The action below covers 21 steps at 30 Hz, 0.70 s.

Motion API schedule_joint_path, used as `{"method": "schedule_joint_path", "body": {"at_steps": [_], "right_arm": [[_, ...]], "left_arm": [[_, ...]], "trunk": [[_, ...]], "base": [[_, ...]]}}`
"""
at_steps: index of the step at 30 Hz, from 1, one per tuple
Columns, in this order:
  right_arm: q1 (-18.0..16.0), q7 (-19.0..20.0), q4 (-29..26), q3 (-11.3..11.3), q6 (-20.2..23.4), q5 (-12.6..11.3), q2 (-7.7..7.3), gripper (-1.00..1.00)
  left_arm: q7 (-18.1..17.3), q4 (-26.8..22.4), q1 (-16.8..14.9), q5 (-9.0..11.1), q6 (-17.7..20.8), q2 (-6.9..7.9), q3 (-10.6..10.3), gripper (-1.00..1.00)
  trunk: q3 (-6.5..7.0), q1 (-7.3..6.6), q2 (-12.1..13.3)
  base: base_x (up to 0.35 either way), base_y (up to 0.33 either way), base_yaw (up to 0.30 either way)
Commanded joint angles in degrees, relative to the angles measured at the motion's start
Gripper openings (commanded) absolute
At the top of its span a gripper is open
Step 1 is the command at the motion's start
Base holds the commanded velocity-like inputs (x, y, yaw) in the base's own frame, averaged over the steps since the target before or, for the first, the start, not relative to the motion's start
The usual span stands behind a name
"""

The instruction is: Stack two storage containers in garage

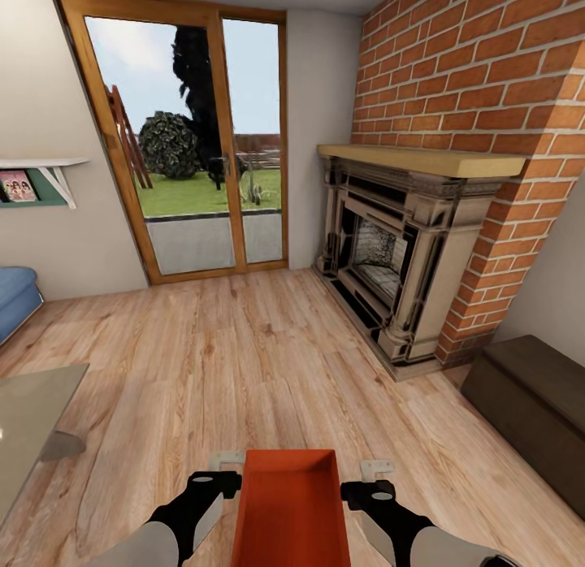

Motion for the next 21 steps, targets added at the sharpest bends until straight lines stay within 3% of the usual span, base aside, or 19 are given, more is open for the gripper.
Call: {"method": "schedule_joint_path", "body": {"at_steps": [1,21], "right_arm": [[-0.04,-0.23,-0.03,0.48,-0.07,-0.55,0.06,1.00],[-0.04,-0.22,-0.33,0.45,0.54,-0.55,0.14,1.00]], "left_arm": [[0.11,-0.13,0.02,-0.28,0.34,-0.02,0.12,1.00],[-0.08,-0.15,0.05,-0.27,0.20,0.05,0.02,1.00]], "trunk": [[-0.06,0.00,-0.04],[-0.31,0.00,-0.04]], "base": [[0.000,0.000,0.000],[0.000,0.000,0.009]]}}
